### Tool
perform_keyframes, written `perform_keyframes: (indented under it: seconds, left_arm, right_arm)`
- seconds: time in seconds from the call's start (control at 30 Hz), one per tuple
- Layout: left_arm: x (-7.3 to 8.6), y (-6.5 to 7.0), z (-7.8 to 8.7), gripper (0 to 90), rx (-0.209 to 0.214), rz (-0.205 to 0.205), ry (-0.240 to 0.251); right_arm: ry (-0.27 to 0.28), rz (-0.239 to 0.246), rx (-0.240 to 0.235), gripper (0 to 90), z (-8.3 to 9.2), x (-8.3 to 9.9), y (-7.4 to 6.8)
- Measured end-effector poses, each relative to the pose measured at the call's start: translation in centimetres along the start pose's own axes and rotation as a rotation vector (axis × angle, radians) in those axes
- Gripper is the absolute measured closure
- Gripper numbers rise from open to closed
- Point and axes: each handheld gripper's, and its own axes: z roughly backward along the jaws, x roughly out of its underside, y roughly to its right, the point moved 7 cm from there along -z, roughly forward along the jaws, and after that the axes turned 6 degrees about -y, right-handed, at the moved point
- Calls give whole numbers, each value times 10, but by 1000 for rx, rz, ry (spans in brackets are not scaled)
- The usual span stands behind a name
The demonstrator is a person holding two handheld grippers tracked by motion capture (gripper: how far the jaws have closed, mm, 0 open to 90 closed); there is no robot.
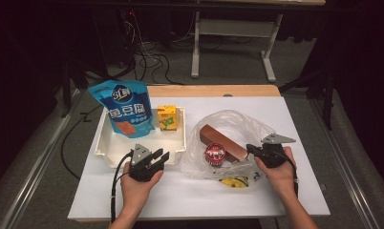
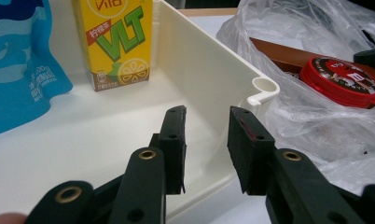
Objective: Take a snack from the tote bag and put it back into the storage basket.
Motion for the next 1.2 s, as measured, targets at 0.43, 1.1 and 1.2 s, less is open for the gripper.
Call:
perform_keyframes:
  seconds: [0.43, 1.1, 1.2]
  left_arm:
    - [1, 2, -1, 667, 3, -3, -3]
    - [0, 4, 0, 653, 26, -2, 9]
    - [-1, 4, 0, 652, 28, -3, 10]
  right_arm:
    - [109, 62, -53, 614, 22, -29, -26]
    - [-101, 125, -77, 398, -26, 3, -34]
    - [-96, 137, -80, 426, -25, 3, -36]
